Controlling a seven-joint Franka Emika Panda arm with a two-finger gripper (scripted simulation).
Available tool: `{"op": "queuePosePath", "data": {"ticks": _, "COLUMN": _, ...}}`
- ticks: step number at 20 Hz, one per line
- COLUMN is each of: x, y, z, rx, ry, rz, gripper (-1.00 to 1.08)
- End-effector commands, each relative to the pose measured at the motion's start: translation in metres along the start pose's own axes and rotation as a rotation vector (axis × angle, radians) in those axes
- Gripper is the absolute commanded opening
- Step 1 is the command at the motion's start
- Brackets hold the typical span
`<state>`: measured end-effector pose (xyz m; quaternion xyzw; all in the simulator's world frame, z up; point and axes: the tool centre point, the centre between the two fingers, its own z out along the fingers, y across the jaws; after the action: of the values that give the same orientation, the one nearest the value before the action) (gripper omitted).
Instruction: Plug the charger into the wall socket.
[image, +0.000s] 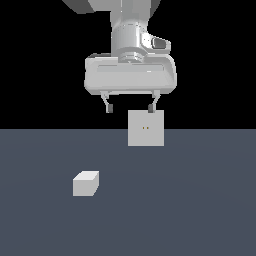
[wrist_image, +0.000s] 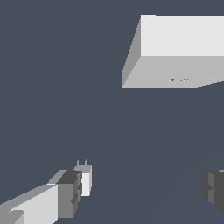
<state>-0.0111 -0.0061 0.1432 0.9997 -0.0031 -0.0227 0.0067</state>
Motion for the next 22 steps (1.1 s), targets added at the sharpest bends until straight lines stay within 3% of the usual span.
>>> {"op": "queuePosePath", "data": {"ticks": 1, "x": 0.0, "y": 0.0, "z": 0.0, "rx": 0.0, "ry": 0.0, "rz": 0.0, "gripper": 1.0}}
{"op": "queuePosePath", "data": {"ticks": 11, "x": -0.01, "y": -0.007, "z": 0.008, "rx": 0.002, "ry": 0.025, "rz": 0.0, "gripper": 1.0}}
{"op": "queuePosePath", "data": {"ticks": 22, "x": -0.04, "y": -0.033, "z": 0.035, "rx": 0.008, "ry": 0.109, "rz": 0.001, "gripper": 1.0}}
